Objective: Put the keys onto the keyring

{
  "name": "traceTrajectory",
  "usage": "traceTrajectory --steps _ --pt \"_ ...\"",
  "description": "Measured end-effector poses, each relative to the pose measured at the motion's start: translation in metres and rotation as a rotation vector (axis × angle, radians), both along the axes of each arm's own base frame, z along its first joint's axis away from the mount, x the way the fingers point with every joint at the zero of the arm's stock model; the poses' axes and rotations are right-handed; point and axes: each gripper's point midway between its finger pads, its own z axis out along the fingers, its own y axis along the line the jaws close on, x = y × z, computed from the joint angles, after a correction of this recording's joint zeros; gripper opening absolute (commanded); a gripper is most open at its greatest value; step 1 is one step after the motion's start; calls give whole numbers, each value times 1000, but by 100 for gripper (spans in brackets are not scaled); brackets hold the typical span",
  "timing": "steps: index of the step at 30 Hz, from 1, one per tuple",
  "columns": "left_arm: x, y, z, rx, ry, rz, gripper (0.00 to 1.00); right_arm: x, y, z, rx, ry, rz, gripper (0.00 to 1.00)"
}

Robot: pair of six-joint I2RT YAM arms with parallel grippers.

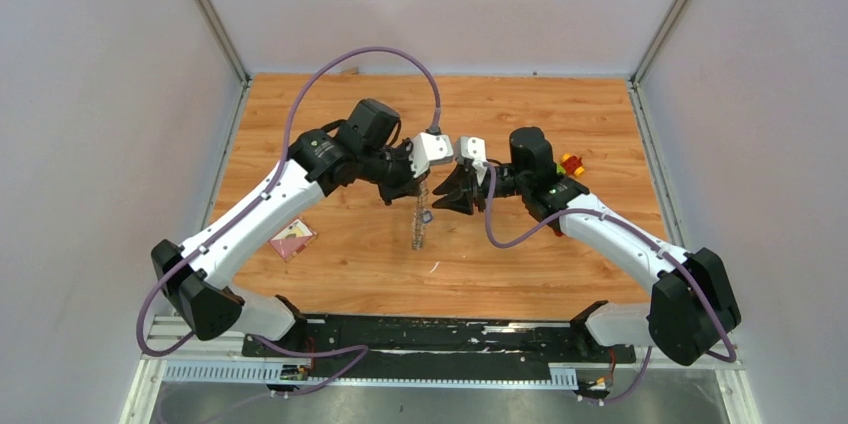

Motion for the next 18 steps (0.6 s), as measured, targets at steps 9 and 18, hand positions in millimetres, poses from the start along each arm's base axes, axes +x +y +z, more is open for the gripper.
traceTrajectory --steps 9,18 --pt "-4 0 -9 71 76 27 0 -3 1 4 14 28 7 31" --pt "-17 -5 -8 53 120 -15 0 -7 4 14 51 38 33 29"
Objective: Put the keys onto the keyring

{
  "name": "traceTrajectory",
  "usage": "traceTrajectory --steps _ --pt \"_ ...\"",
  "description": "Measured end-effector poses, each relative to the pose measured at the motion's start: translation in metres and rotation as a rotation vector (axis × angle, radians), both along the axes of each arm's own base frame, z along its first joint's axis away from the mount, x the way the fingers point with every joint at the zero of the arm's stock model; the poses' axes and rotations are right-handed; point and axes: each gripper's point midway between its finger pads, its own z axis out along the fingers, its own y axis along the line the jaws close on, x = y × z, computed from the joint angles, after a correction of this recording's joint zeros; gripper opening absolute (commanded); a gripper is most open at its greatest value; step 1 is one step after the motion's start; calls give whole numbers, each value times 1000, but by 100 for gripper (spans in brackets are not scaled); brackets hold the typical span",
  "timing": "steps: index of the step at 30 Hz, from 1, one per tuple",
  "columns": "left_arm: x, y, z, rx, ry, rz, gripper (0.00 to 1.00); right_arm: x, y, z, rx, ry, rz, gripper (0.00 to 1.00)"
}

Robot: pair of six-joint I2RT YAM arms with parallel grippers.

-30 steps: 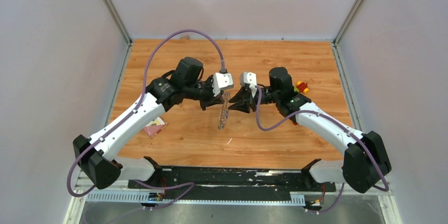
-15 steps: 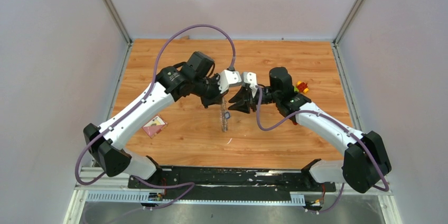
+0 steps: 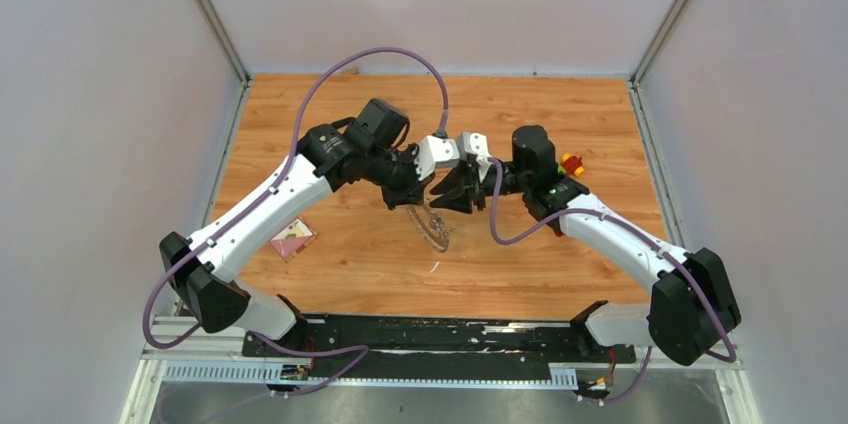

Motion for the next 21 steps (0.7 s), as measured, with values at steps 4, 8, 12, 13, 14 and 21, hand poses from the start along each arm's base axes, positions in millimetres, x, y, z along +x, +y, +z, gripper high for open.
traceTrajectory --steps 4,8,12,13,14,21 --pt "-4 -3 1 -14 12 -18 0 -2 1 5 18 -2 16 27" --pt "-8 -4 -1 -27 18 -30 0 -5 2 6 27 0 35 24" --pt "-14 -3 -4 -38 27 -46 0 -9 2 6 32 4 60 24" --pt "-15 -3 -3 -43 27 -49 0 -10 3 5 32 7 68 24" --pt "-16 -3 -3 -47 26 -51 0 -11 3 4 31 13 77 24" --pt "-18 -6 6 -88 4 -72 0 -15 4 -6 18 47 113 20"
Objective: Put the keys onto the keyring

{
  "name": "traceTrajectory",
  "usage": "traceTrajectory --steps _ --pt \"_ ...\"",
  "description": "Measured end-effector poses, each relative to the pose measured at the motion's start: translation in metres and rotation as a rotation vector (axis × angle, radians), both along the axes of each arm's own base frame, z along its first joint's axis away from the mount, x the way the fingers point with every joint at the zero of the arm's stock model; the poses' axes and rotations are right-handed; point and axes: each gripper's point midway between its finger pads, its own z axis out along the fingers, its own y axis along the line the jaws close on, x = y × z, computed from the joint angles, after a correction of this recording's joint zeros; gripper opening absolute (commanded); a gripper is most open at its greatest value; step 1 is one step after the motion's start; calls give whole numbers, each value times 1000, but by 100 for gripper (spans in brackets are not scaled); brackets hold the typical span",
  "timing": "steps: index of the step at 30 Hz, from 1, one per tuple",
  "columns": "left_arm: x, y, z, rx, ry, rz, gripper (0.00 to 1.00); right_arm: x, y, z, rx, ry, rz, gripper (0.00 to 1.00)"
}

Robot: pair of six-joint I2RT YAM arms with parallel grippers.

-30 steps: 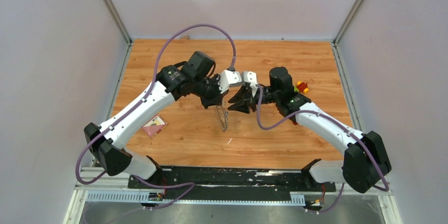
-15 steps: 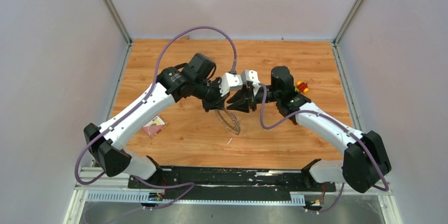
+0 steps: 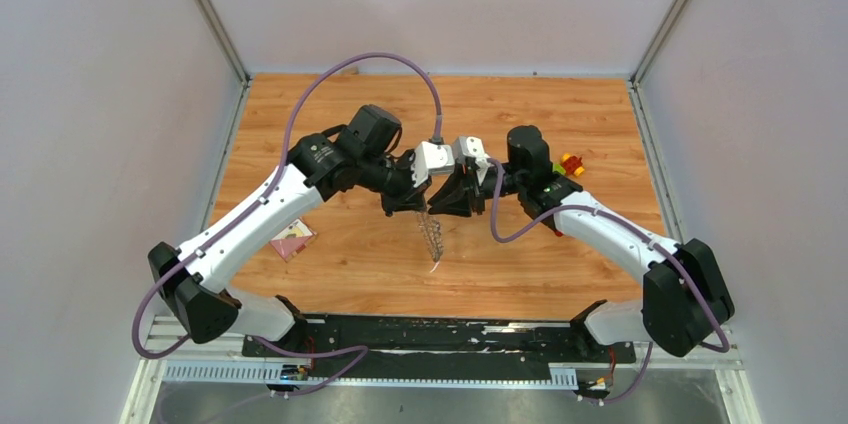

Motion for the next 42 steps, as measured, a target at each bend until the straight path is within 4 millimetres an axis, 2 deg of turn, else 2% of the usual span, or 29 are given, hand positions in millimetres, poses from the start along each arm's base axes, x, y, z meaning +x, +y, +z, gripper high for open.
traceTrajectory --steps 8,10,15,21,22,26,29,33,35,38,42 --pt "-2 0 -4 -5 3 -6 0 -4 1 0 2 2 18 20" --pt "-2 0 -4 -4 5 -6 0 -4 1 0 2 2 19 16" --pt "-1 0 -5 -6 1 -5 0 -6 1 0 4 2 29 0" --pt "0 0 -6 -7 -7 -3 0 -8 1 -1 0 9 34 0" --pt "0 0 -6 -9 -13 -3 2 -8 1 -1 0 10 33 0" --pt "4 1 -2 -39 -65 3 33 -7 -1 3 2 -2 18 0" --pt "11 8 12 -95 -138 25 43 -8 -3 9 10 -14 12 0" --pt "26 26 43 -205 -254 82 47 -7 -6 14 14 -4 -6 0" --pt "30 33 51 -252 -299 97 47 -6 -7 17 16 8 -18 0" --pt "29 38 50 -308 -336 87 47 -4 -8 22 22 26 -37 0" --pt "24 26 37 -364 -314 18 47 -3 -8 29 34 42 -62 0"
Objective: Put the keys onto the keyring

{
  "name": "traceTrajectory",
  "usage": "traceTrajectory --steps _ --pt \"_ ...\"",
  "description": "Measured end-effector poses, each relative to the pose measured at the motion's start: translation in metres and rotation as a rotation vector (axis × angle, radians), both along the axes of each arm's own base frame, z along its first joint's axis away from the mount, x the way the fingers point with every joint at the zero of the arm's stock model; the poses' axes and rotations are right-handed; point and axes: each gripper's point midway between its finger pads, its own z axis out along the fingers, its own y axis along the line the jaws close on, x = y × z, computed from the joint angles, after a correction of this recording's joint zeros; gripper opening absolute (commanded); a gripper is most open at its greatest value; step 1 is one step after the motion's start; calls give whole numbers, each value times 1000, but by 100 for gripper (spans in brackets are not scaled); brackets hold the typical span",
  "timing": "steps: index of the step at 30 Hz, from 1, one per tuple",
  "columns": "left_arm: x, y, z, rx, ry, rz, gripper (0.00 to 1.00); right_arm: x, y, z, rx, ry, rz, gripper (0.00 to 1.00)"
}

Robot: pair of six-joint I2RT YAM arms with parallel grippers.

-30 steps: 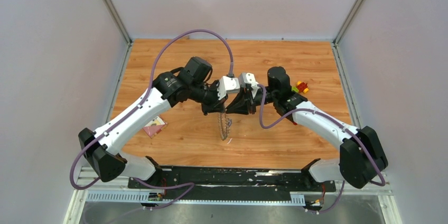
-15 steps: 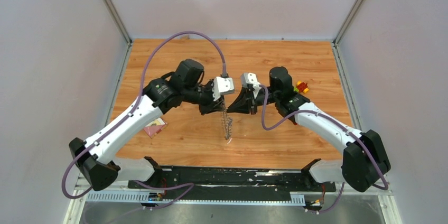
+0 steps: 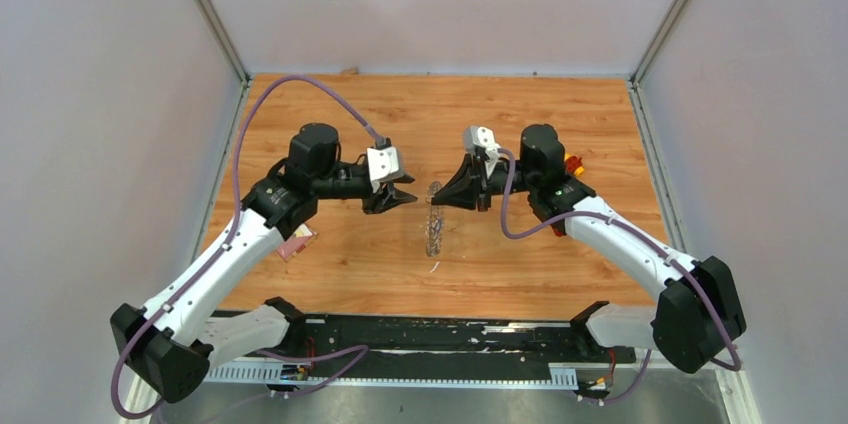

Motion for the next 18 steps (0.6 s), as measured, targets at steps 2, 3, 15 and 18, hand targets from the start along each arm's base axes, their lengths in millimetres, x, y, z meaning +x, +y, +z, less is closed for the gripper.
traceTrajectory --steps 2,3,15,18 --pt "-1 -7 -8 -22 9 -38 48 0 0 2 3 9 -8 0" --pt "-2 -11 -12 -37 14 -58 48 0 0 3 5 13 -11 0" --pt "-18 -29 -19 -156 15 -204 39 1 0 11 24 19 -25 0" --pt "-18 -31 -18 -176 15 -215 33 1 0 11 24 20 -25 0"
